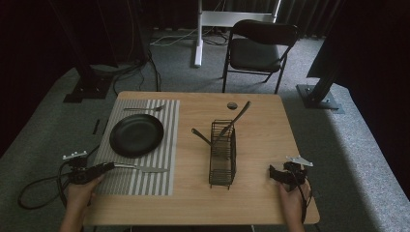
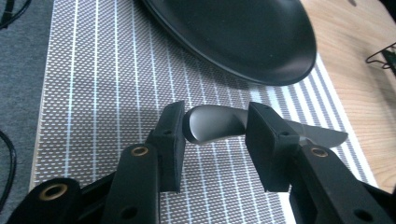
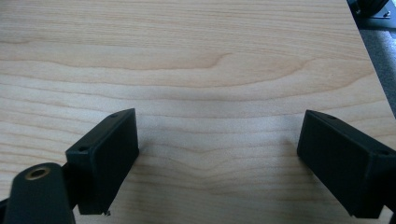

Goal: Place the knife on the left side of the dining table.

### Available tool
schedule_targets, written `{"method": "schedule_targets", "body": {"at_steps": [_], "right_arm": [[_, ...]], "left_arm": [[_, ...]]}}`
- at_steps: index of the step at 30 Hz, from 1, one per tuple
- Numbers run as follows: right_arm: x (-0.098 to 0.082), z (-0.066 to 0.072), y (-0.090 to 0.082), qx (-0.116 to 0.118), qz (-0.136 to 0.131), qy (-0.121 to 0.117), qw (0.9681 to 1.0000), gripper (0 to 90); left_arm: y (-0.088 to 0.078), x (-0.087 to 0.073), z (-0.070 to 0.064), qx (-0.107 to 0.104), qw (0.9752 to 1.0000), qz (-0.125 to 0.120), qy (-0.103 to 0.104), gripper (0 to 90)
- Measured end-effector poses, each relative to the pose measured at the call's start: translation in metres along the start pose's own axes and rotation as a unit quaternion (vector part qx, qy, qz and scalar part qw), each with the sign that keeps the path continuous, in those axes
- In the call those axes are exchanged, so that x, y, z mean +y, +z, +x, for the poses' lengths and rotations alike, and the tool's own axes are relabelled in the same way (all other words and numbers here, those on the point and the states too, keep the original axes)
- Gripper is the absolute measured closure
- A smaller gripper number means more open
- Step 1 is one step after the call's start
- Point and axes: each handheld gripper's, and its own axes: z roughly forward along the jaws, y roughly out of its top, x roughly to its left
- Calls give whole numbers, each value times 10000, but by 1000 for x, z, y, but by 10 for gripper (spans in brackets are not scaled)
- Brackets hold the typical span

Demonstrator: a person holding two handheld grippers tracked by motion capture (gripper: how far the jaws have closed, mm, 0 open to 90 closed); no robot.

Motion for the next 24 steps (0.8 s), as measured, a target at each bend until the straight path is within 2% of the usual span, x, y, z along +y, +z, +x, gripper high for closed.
{"method": "schedule_targets", "body": {"at_steps": [5,10,11,16,20,21,24], "right_arm": [[0,0,0,1,1,3,10000,117],[0,0,0,0,1,3,10000,117],[0,0,0,1,0,0,10000,116],[0,0,0,0,0,1,10000,117],[0,0,0,0,0,0,10000,117],[0,0,0,0,-1,1,10000,116],[0,0,0,-1,0,-1,10000,116]], "left_arm": [[9,-2,-2,368,9991,120,168,560],[17,-4,-2,479,9983,245,244,533],[20,-5,-4,659,9966,240,435,533],[20,-6,-11,887,9936,149,687,476],[16,-9,-17,859,9933,65,769,448],[14,-13,-22,898,9925,-8,830,448],[12,-19,-28,884,9918,-81,921,391]]}}
